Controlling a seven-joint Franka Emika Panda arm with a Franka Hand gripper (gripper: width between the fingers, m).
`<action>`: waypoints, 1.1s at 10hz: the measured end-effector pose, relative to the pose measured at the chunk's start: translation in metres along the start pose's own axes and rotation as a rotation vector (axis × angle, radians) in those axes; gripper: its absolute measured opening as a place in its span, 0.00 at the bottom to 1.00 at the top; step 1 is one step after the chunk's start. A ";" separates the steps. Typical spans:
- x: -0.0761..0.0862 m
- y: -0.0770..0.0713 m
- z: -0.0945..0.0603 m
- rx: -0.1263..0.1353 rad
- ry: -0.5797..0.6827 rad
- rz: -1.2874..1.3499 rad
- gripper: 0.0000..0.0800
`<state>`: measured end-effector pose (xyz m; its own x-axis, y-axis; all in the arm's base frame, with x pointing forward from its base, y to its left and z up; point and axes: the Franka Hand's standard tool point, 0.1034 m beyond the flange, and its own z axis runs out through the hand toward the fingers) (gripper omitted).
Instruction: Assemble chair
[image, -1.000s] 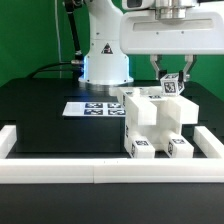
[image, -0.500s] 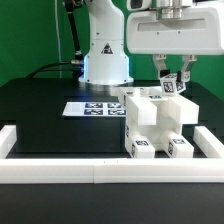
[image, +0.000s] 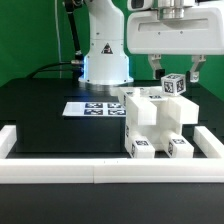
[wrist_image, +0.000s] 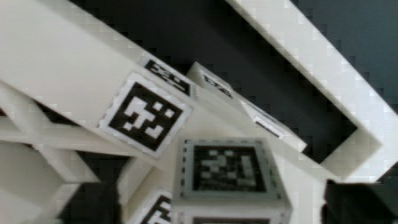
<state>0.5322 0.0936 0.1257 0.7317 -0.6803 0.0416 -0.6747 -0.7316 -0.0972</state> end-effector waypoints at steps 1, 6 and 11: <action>0.000 -0.001 0.000 0.002 0.002 -0.121 0.79; 0.000 -0.001 0.000 0.003 0.005 -0.541 0.81; 0.002 0.001 0.000 0.001 0.006 -0.835 0.81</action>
Offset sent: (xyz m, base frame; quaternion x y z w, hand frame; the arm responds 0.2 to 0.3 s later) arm -0.0031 0.0075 0.0033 0.0107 0.0027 -0.2306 0.9730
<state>0.5333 0.0919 0.1255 0.9907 0.0857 0.1055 0.0896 -0.9954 -0.0327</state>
